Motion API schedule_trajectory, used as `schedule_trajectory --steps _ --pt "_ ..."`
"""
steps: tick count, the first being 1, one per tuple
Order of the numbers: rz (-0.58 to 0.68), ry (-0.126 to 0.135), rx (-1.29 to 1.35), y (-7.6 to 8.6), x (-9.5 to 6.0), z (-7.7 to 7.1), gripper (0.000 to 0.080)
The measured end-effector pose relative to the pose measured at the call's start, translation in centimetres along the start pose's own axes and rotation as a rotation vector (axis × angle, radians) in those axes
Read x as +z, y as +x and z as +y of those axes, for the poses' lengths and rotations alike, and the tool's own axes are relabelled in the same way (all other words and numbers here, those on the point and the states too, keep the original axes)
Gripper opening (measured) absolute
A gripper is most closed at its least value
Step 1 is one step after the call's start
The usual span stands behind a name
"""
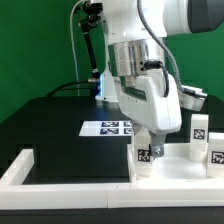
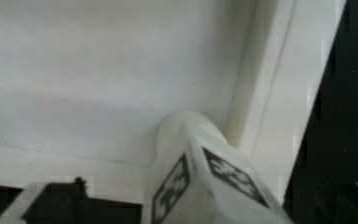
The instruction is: Assemble square table
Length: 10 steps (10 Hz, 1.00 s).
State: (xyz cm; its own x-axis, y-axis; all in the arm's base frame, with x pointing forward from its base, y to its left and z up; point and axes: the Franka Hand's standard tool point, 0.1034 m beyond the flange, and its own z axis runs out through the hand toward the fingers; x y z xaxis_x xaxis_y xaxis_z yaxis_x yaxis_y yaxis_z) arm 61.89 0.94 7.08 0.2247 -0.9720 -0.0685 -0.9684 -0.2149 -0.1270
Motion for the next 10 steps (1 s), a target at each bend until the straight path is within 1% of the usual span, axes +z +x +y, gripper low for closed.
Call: schedule_trajectory --steps 3,4,6,7,8,9,10 --pt "0.003 -0.002 -0.271 0.12 -0.03 0.0 0.0649" --pt "0.012 -0.014 -0.42 0.18 -0.24 -0.21 0.0649" --pt "0.013 -0.015 -0.398 0.23 -0.15 -0.13 0.0649" --pt "0.013 -0.015 -0.398 0.23 -0.15 -0.13 0.0554" --pt "0.012 -0.014 -0.381 0.21 -0.14 -0.13 0.0554" --pt "0.012 -0.014 -0.304 0.19 -0.13 -0.11 0.0386" --pt "0.013 -0.013 -0.215 0.17 -0.13 -0.12 0.0389"
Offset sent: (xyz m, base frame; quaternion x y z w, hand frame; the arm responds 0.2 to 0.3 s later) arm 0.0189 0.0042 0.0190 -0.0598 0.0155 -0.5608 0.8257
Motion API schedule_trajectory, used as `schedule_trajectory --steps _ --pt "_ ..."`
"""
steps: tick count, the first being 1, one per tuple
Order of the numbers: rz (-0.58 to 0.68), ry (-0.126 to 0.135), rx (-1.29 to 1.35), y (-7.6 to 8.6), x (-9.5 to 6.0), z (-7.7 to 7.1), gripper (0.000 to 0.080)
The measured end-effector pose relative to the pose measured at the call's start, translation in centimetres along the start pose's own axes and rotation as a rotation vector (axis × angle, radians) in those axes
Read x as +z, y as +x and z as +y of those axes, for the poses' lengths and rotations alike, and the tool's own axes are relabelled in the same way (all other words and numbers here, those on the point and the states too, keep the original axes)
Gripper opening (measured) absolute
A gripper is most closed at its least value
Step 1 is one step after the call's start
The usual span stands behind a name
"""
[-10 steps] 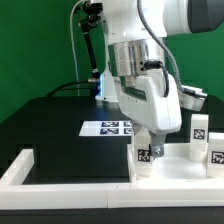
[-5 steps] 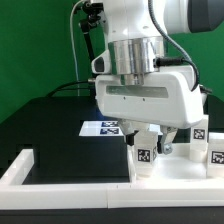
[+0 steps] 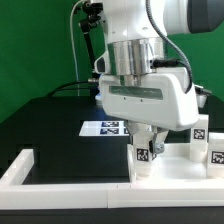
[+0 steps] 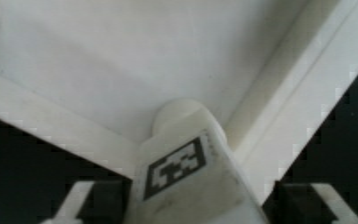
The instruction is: Assemble square table
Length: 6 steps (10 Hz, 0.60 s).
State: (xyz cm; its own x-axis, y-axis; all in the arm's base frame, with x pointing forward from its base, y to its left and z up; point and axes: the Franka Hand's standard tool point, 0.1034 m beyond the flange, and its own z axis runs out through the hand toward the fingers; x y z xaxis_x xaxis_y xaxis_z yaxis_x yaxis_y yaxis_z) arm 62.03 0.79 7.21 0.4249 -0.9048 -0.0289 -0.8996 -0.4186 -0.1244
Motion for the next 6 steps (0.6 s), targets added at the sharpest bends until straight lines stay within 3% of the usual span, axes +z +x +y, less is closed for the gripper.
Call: schedule_trajectory --steps 2,4,5,6 --pt "0.0 0.0 0.111 0.0 0.0 0.0 0.0389" --pt "-0.012 0.004 0.473 0.1 0.1 -0.1 0.0389" --pt "-0.035 0.027 0.688 0.0 0.1 -0.3 0.0389" --pt "-0.045 0.112 0.934 0.1 0.0 -1.3 0.0352"
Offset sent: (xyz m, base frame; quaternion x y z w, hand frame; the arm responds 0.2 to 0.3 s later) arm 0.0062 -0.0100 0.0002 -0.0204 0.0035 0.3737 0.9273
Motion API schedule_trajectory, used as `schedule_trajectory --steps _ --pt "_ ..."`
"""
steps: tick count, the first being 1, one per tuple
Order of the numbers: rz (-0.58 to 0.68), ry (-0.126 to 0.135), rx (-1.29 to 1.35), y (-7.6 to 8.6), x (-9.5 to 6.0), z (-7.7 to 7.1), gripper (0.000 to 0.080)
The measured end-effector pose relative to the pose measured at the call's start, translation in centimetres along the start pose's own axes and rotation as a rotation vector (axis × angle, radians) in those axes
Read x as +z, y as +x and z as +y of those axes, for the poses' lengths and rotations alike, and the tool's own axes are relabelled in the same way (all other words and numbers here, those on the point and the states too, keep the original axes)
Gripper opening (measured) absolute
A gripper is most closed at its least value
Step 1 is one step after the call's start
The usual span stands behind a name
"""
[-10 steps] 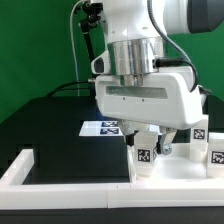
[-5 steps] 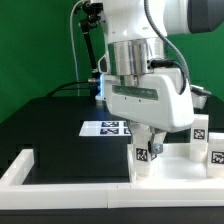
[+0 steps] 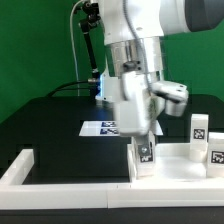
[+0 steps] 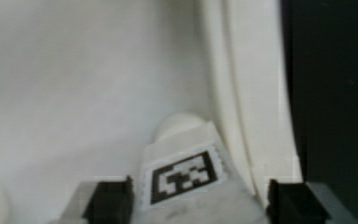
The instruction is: Assemble square table
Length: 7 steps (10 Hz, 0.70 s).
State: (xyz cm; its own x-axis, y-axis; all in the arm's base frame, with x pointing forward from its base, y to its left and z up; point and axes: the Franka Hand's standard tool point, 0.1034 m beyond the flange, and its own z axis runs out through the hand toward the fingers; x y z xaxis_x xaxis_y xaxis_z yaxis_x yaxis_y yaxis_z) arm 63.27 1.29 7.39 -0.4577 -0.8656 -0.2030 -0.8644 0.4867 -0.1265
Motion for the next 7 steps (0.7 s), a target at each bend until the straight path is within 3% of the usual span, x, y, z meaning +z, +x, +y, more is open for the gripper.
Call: schedule_trajectory --steps 1,4,5,6,7 --pt "-0.011 0.048 0.081 -0.19 0.04 -0.2 0.0333" --pt "-0.015 0.045 0.135 -0.18 0.07 -0.15 0.0325" --pt "-0.014 0.044 0.082 -0.18 0.06 -0.13 0.0512" --pt "-0.021 0.006 -0.082 -0.34 0.0 0.26 0.0607" --pt "-0.033 -0.019 -0.238 -0.29 -0.18 0.37 0.0637"
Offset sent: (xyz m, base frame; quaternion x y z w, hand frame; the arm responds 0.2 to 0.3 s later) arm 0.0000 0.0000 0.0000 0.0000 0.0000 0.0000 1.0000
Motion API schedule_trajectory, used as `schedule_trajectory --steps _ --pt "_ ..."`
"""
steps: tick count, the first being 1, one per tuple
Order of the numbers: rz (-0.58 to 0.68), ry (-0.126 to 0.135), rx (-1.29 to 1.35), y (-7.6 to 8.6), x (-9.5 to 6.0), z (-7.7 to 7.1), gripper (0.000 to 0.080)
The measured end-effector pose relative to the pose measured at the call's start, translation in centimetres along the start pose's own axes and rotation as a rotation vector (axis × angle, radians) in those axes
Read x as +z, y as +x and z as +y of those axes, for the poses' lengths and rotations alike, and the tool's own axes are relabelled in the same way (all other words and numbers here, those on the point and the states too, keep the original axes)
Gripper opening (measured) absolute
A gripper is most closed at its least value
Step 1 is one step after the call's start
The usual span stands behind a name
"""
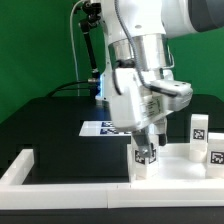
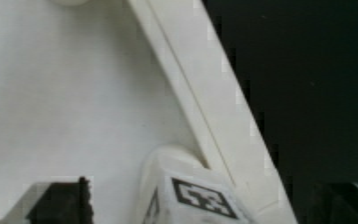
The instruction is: Assemble square table
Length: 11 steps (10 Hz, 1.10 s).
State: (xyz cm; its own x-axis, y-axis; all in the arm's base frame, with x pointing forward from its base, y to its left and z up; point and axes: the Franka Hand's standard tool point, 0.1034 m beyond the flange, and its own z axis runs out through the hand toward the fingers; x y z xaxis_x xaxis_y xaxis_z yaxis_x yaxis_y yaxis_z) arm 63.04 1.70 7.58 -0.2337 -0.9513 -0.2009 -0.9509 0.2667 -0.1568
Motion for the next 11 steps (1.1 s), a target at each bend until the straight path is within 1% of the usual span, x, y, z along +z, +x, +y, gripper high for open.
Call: schedule_trajectory --steps 1,4,5,6,7,8,9,10,11 --pt "-0.002 -0.014 -0.168 0.2 0.0 0.1 0.0637" --pt "0.001 -0.012 -0.344 0.4 0.0 0.1 0.0649" --pt "0.006 -0.015 -0.435 0.5 0.0 0.1 0.0649" --pt "0.012 -0.111 -0.67 0.9 -0.1 0.4 0.0649" --pt "0.017 -0.157 -0.826 1.2 -0.2 -0.6 0.0649" --pt "0.024 -0.152 -0.811 1.4 0.1 -0.6 0.0649" --pt "0.026 -0.152 -0.79 1.4 0.1 -0.5 0.0649" --pt "0.026 -0.152 -0.787 1.4 0.1 -0.5 0.0551" --pt "0.03 -0.151 -0.735 1.4 0.2 -0.5 0.0379"
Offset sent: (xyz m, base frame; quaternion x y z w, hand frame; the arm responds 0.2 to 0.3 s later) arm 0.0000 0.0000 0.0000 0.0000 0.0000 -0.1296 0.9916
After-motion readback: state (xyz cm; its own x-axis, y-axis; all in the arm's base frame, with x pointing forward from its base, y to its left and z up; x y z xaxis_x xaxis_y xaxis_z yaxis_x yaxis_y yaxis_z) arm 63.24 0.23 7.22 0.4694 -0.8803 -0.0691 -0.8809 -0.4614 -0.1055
